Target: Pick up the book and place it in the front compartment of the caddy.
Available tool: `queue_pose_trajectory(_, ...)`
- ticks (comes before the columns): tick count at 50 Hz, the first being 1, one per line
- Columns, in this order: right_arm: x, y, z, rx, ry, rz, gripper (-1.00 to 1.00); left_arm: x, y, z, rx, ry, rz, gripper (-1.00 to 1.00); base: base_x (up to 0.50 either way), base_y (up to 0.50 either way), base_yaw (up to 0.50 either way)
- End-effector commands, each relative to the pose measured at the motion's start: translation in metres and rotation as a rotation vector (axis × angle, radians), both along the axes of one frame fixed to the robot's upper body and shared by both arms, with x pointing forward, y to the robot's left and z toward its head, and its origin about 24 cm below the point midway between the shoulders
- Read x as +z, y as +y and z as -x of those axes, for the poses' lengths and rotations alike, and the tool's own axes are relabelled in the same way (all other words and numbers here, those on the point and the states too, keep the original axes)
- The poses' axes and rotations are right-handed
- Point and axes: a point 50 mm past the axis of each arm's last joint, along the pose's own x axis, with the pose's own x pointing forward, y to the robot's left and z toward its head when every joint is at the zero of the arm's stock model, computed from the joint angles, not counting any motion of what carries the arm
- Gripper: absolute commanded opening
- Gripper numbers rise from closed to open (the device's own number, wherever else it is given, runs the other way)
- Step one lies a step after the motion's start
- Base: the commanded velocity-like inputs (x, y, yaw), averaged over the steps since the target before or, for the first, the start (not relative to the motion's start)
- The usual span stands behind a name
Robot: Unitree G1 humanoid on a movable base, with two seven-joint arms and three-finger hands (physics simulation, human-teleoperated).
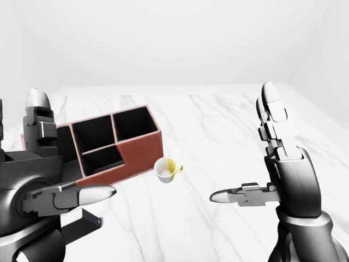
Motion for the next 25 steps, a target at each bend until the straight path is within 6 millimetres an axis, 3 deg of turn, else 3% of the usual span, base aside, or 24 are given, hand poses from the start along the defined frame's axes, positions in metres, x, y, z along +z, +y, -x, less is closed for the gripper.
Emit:
queue_pose_trajectory(1,0.001,-0.006,-0.001,-0.012,-0.007,-0.037,1.0,0.0,-0.003,-0.002,0.013,0.023,-0.043,1.0,0.0,0.0,0.0)
queue_pose_trajectory(7,0.0,-0.006,-0.001,-0.01,-0.002,-0.038,1.0,-0.003,-0.002,0.002,0.053,0.009,-0.146,1.0,0.0,0.0,0.0)
queue_pose_trajectory(25,-0.001,-0.009,0.001,-0.001,-0.017,-0.064,1.0,-0.018,-0.001,0.011,0.169,0.079,-0.749,1.0,0.0,0.0,0.0)
